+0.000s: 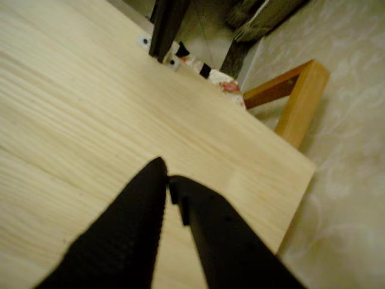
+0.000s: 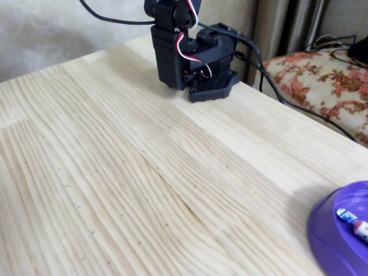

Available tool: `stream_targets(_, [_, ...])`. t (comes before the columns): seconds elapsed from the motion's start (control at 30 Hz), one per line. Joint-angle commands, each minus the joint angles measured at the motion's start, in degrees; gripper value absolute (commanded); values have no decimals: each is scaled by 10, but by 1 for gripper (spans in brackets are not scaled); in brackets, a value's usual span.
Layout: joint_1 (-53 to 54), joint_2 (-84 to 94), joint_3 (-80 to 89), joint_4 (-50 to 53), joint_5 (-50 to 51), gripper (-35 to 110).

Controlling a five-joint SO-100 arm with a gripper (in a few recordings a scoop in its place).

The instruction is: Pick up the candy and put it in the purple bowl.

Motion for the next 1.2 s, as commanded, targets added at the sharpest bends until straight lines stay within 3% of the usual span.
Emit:
stream_targets(0.0, [28,29,-47,-3,-2,0])
stream_targets(0.37, [141,39,58,1,1,0])
stream_targets(0.87, [190,47,160,-1,0,0])
stream_targets(1.17, [181,161,398,-9,-20,0])
